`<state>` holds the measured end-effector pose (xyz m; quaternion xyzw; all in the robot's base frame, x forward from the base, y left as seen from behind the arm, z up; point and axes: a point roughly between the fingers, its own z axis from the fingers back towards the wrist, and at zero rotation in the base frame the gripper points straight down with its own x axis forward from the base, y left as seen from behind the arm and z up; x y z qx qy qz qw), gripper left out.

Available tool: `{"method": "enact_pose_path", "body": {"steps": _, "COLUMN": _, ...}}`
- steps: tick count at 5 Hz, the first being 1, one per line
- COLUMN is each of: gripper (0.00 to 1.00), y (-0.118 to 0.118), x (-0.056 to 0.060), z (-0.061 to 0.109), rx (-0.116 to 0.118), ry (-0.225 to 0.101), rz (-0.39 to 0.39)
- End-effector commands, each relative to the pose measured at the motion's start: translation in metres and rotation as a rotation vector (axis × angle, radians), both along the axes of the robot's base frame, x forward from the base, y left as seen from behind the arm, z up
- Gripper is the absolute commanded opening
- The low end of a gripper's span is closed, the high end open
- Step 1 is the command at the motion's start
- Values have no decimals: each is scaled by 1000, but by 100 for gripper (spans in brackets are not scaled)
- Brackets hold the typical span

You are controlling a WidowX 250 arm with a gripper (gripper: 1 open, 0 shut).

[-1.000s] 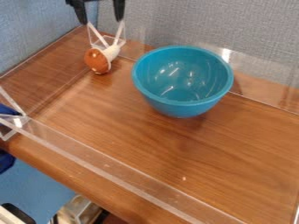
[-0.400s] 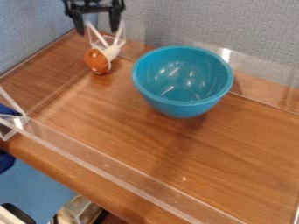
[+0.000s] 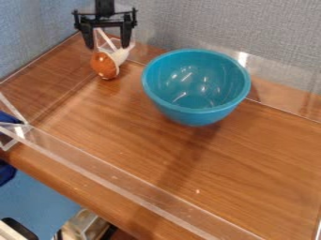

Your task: Put the mushroom in the blue bowl

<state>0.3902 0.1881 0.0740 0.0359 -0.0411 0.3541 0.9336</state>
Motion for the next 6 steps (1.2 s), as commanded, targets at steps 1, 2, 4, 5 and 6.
{"method": "enact_pose_path", "body": {"steps": 1, "gripper": 0, "y": 10, "x": 8, "z": 23, "rx": 41, "ry": -62, "rz": 32}}
{"method": "enact_pose_path", "body": {"steps": 2, "gripper": 0, "y": 7, "x": 11, "z": 27, "rx": 40, "ry": -61, "rz": 40}}
{"method": "enact_pose_path", "body": {"steps": 4, "gripper": 0, "y": -14, "x": 12, "z": 78, "rx": -18, "ry": -85, "rz": -4}}
{"method": "enact_pose_path", "body": {"steps": 5, "gripper": 0, "y": -20, "x": 25, "z": 86, "rx": -35, "ry": -93, "rz": -81}}
{"method": "enact_pose_path", "body": {"steps": 6, "gripper": 100, "y": -12, "x": 26, "z": 67, "rx": -38, "ry": -72, "rz": -126}}
